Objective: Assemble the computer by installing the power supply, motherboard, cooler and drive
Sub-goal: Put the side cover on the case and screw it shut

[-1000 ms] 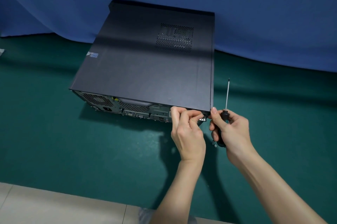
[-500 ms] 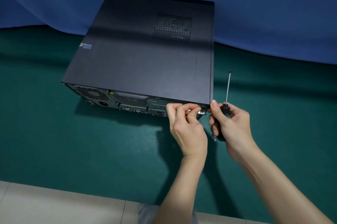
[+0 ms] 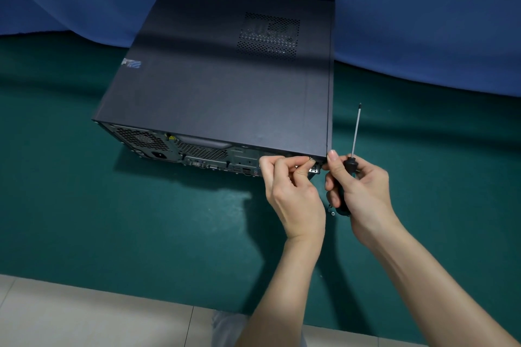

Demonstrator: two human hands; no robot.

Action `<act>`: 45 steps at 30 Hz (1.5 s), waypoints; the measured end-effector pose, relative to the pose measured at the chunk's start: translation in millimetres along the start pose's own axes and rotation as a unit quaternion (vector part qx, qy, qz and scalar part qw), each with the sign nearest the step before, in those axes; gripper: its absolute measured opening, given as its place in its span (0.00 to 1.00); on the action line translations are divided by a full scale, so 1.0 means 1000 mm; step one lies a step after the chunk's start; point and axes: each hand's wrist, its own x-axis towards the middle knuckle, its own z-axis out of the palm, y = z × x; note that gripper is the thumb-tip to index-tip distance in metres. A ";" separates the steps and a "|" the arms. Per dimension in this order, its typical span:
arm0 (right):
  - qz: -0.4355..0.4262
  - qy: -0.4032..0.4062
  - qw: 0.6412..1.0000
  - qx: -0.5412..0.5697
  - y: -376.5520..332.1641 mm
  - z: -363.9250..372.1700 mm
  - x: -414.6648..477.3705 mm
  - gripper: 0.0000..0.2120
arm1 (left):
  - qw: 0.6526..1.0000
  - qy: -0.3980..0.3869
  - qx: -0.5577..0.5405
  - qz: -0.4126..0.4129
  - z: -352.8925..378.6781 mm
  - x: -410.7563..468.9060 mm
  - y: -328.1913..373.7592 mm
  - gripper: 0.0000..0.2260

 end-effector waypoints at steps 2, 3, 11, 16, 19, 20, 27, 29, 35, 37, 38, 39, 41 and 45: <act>0.001 0.000 1.000 -0.003 -0.001 0.000 0.000 0.13 | 1.000 0.009 -0.004 -0.020 0.001 -0.002 0.003 0.06; 0.001 0.000 1.000 -0.003 -0.001 0.000 0.000 0.13 | 1.000 0.013 -0.004 -0.028 0.001 -0.003 0.004 0.06; 0.006 -0.004 1.000 -0.028 -0.005 -0.002 0.000 0.14 | 0.990 0.019 -0.019 -0.139 -0.001 -0.001 0.015 0.12; 0.011 -0.006 0.999 -0.036 -0.009 -0.002 -0.002 0.14 | 0.970 -0.028 0.017 -0.242 0.001 0.003 0.025 0.09; 0.022 0.000 0.998 -0.053 -0.012 0.000 -0.004 0.15 | 0.963 -0.059 0.058 -0.258 -0.002 0.009 0.035 0.11; 0.028 0.004 0.998 -0.060 -0.013 0.001 -0.006 0.15 | 0.958 -0.071 0.069 -0.268 -0.003 0.011 0.038 0.12; 0.045 0.008 0.987 -0.153 -0.029 -0.003 -0.031 0.15 | 0.867 -0.071 -0.060 -0.490 -0.004 0.040 0.056 0.09; 0.066 -0.015 0.982 -0.174 -0.032 -0.007 -0.042 0.11 | 0.841 -0.108 -0.077 -0.524 -0.009 0.049 0.059 0.06; 0.111 -0.091 0.966 -0.215 -0.032 -0.013 -0.068 0.11 | 0.788 -0.241 -0.068 -0.562 -0.022 0.066 0.065 0.06; 0.109 -0.088 0.965 -0.221 -0.031 -0.013 -0.073 0.11 | 0.773 -0.269 -0.068 -0.570 -0.024 0.069 0.065 0.11; 0.107 -0.085 0.965 -0.223 -0.031 -0.013 -0.074 0.10 | 0.767 -0.281 -0.068 -0.573 -0.026 0.070 0.066 0.13; 0.106 -0.082 0.966 -0.222 -0.031 -0.012 -0.074 0.10 | 0.764 -0.288 -0.066 -0.573 -0.027 0.070 0.066 0.13; 0.102 -0.079 0.966 -0.223 -0.031 -0.011 -0.074 0.10 | 0.764 -0.290 -0.063 -0.573 -0.028 0.071 0.067 0.13; 0.094 -0.075 0.964 -0.237 -0.029 -0.009 -0.072 0.11 | 0.768 -0.286 -0.053 -0.571 -0.029 0.071 0.067 0.12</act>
